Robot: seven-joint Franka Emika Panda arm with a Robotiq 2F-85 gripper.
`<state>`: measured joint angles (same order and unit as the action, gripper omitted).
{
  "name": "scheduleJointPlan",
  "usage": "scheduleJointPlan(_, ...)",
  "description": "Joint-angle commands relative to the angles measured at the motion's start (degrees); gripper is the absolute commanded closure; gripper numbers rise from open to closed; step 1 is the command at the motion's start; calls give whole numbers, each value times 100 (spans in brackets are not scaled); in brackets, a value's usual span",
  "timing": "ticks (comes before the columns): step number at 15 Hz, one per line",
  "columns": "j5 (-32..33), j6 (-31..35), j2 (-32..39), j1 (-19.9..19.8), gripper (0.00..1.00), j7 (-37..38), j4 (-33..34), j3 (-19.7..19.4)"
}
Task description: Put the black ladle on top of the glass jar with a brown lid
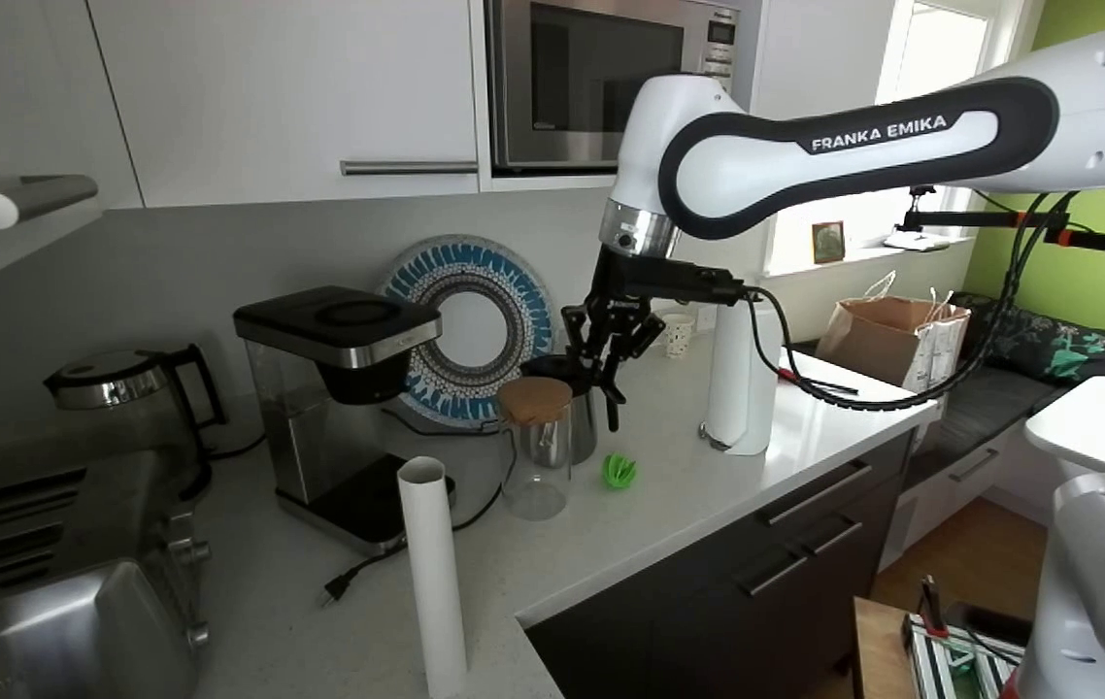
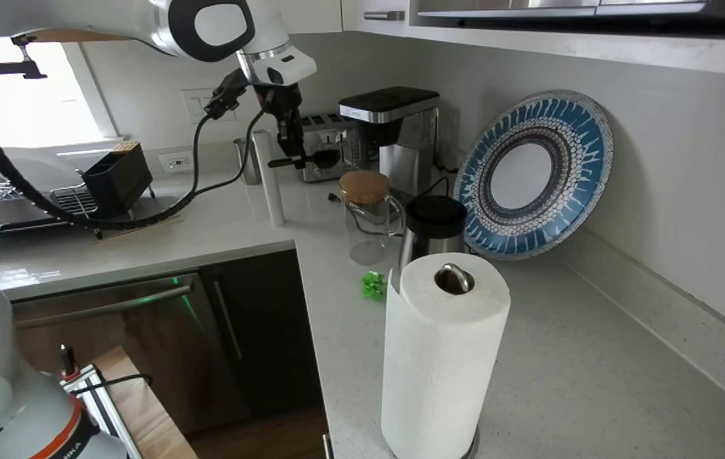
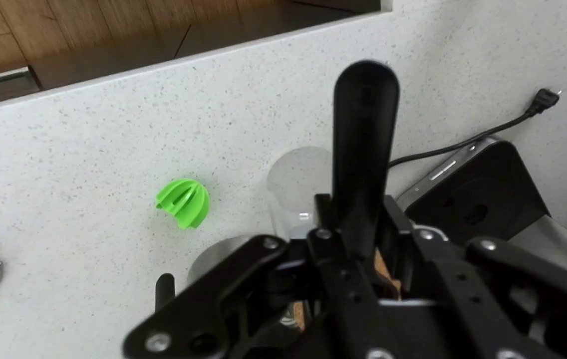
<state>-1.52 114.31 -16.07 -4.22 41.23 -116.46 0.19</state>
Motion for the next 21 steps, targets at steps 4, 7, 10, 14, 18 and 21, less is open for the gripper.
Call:
scheduleJointPlan(4, 518, 6, 1111, -81, 94, 565, 1097, 67)
scheduleJointPlan(7, 483, 117, 1434, -7, 94, 640, 1397, 6)
scheduleJointPlan(10, 469, 45, 1762, 3, 94, 723, 1706, -74)
scheduleJointPlan(14, 499, 10, 2059, 46, 94, 891, 1974, -150)
scheduleJointPlan(18, 593, -88, 2226, 77, 94, 1010, 2173, -212)
scheduleJointPlan(21, 741, -188, 2305, 110, 94, 1109, 2271, -248)
